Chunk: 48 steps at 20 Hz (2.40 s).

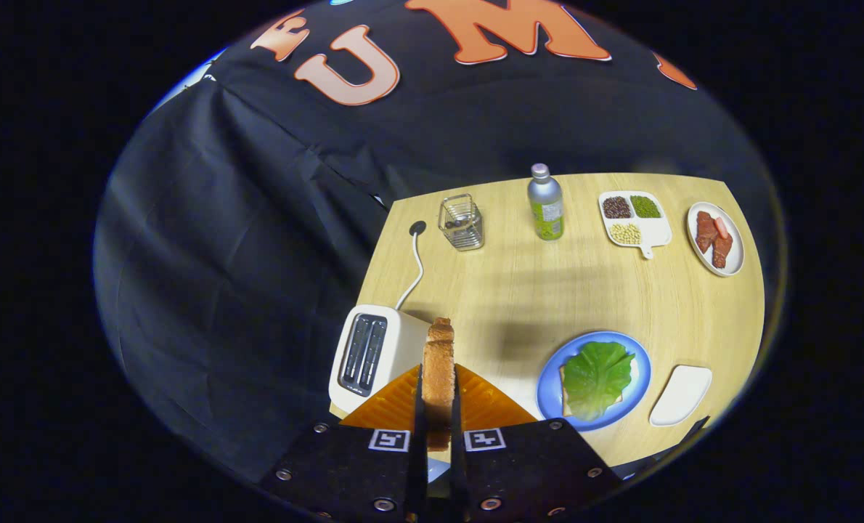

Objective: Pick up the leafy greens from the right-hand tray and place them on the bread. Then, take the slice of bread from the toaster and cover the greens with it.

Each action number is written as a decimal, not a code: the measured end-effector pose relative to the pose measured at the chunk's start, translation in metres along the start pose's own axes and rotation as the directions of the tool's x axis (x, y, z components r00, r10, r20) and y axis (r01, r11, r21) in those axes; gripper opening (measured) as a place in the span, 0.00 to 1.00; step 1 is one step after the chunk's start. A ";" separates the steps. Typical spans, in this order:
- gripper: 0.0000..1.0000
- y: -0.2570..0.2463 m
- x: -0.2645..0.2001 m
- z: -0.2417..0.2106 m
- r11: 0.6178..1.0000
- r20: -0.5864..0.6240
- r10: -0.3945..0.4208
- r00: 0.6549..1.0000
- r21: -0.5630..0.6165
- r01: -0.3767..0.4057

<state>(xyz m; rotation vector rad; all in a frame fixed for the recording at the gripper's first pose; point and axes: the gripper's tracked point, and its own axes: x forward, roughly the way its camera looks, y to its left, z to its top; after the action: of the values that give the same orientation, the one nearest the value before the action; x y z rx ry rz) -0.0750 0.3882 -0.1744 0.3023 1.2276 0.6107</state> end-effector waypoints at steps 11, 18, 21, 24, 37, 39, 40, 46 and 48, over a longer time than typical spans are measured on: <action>0.13 -0.100 0.015 -0.043 0.994 -0.009 0.016 1.000 0.110 -0.015; 0.15 -0.150 0.039 -0.068 0.983 -0.012 0.070 0.997 0.170 -0.067; 0.15 -0.168 0.049 -0.077 0.981 -0.023 0.076 0.997 0.179 -0.071; 0.15 -0.180 0.060 -0.084 0.980 -0.032 0.098 0.995 0.176 -0.090; 0.45 -0.252 0.097 -0.111 0.988 -0.087 -0.012 0.996 0.153 0.025; 0.58 -0.252 0.093 -0.105 0.986 -0.053 -0.017 0.998 0.162 0.025; 0.63 -0.251 0.087 -0.099 0.986 -0.022 -0.018 1.000 0.168 0.021; 0.94 -0.232 0.027 -0.054 0.990 0.192 -0.001 0.981 0.137 -0.026; 0.97 -0.222 -0.001 -0.038 0.994 0.267 0.007 0.964 0.104 -0.035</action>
<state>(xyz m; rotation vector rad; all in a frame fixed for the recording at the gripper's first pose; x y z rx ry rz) -0.0502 0.2058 -0.3035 0.4735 0.9999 0.5044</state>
